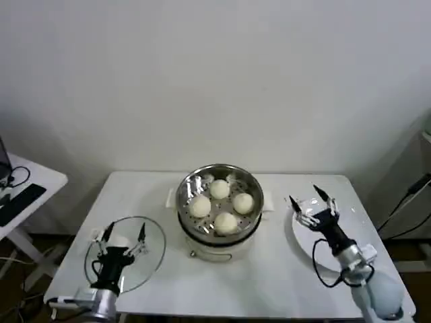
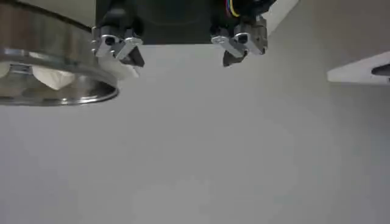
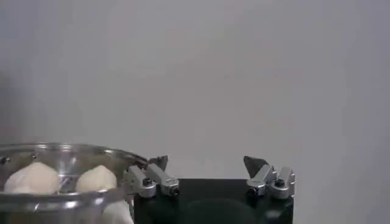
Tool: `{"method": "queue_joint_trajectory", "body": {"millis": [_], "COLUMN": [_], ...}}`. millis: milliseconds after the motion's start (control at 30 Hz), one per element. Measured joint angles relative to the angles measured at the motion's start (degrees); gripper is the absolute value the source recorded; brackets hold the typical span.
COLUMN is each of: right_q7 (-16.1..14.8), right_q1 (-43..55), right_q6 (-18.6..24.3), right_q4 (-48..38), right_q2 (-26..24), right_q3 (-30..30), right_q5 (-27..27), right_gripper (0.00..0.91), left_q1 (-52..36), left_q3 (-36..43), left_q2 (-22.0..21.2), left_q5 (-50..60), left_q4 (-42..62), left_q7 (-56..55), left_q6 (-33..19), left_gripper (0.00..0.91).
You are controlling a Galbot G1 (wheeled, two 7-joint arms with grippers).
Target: Take steamed baozi put them in steamer then cover it.
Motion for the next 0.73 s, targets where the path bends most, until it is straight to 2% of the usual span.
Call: {"method": "queue_joint_trajectory", "body": {"millis": [333, 733], "right_q7": [-1.13, -2.31], "right_q1": [-7.85, -11.23], "right_q6": [2.65, 3.96], "right_q4": [2.02, 2.94], "right_q2": [8.92, 12.72], "right_q3": [4.15, 5.77], "right_q5": [-1.44, -1.84], "right_gripper": [0.907, 0.907], "left_q1": [0.28, 0.17], "left_q3": [-0.63, -0.76], "left_q2": [0.59, 0.22], "left_q5": [-0.98, -1.14], "left_q4": [1.01, 1.54], "left_q7": [0.36, 1.04], "left_q6": [-0.76, -1.75], "left_gripper": [0.907, 0.907]}}
